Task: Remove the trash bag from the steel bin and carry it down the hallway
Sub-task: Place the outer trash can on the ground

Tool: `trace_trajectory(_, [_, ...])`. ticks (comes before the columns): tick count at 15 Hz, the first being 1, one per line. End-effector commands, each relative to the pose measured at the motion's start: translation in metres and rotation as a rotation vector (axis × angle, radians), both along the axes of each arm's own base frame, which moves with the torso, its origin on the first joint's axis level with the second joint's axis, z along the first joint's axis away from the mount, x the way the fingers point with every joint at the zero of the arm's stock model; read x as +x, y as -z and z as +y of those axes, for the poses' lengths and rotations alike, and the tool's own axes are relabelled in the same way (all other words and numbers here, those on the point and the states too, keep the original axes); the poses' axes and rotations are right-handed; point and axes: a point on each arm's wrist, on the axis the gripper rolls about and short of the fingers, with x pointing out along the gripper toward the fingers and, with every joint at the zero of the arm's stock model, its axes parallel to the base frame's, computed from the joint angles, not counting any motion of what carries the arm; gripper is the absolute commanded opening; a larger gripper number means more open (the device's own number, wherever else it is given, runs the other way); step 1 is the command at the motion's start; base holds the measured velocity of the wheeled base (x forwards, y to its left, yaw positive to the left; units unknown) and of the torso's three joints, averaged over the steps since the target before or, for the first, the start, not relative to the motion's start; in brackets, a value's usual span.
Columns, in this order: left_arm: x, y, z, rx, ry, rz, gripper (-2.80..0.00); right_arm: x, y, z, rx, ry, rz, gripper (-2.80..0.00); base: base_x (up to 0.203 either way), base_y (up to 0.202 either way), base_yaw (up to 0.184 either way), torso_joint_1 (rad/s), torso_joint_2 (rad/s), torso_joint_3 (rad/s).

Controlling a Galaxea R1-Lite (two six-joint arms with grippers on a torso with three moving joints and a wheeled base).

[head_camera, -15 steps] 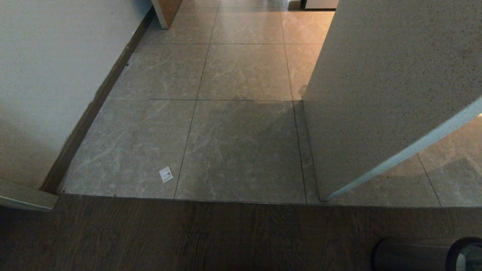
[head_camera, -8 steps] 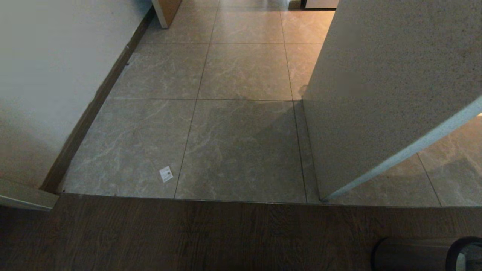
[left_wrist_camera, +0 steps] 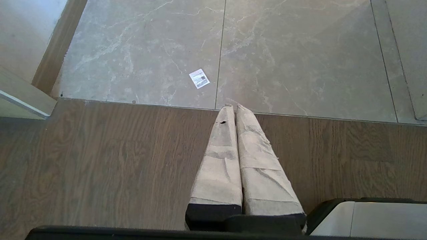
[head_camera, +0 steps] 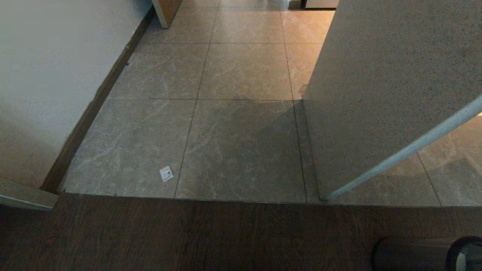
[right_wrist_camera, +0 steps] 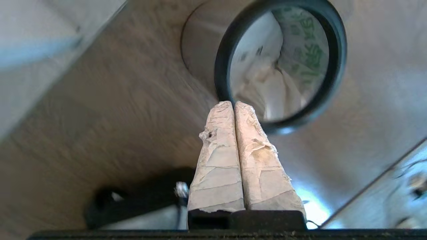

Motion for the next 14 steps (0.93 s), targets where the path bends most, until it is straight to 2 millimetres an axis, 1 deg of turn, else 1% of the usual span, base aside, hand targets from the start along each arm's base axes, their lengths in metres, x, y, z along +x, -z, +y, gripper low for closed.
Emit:
trace_trajectory(1, [0.000,0.000,0.000,0.001,0.000,0.000,-2.80,0.018,0.027,-0.040,0.071,0.104,0.061,-2.80,0.000,0.000,0.000,0.000,0.00,0.000])
trace_trajectory(2, [0.000,0.000,0.000,0.001,0.000,0.000,-2.80,0.017,0.032,-0.053,0.081,0.110,0.053,0.00,0.000,0.000,0.000,0.000,0.00,0.000])
trace_trajectory(4, [0.000,0.000,0.000,0.000,0.000,0.000,-2.80,0.012,0.043,-0.071,0.054,0.048,0.095,0.00,0.000,0.000,0.000,0.000,0.00,0.000])
trace_trajectory(5, [0.000,0.000,0.000,0.000,0.000,-0.002,-2.80,0.009,0.050,-0.076,0.050,0.033,0.125,0.00,0.000,0.000,0.000,0.000,0.00,0.000])
trace_trajectory(8, [0.000,0.000,0.000,0.001,0.000,0.000,-2.80,-0.005,0.066,-0.091,0.093,0.075,0.175,0.00,0.000,0.000,0.000,0.000,0.00,0.000])
trace_trajectory(10, [0.000,0.000,0.000,0.000,0.000,0.000,-2.80,-0.010,0.077,-0.106,0.156,0.093,0.135,0.00,0.000,0.000,0.000,0.000,0.00,0.000])
trace_trajectory(12, [0.000,0.000,0.000,0.001,0.000,0.000,-2.80,-0.012,0.087,-0.124,0.153,0.109,0.060,0.00,0.000,0.000,0.000,0.000,0.00,0.000])
trace_trajectory(14, [0.000,0.000,0.000,0.000,0.000,0.000,-2.80,-0.013,0.099,-0.139,0.154,0.122,0.046,0.00,0.000,0.000,0.000,0.000,0.00,0.000])
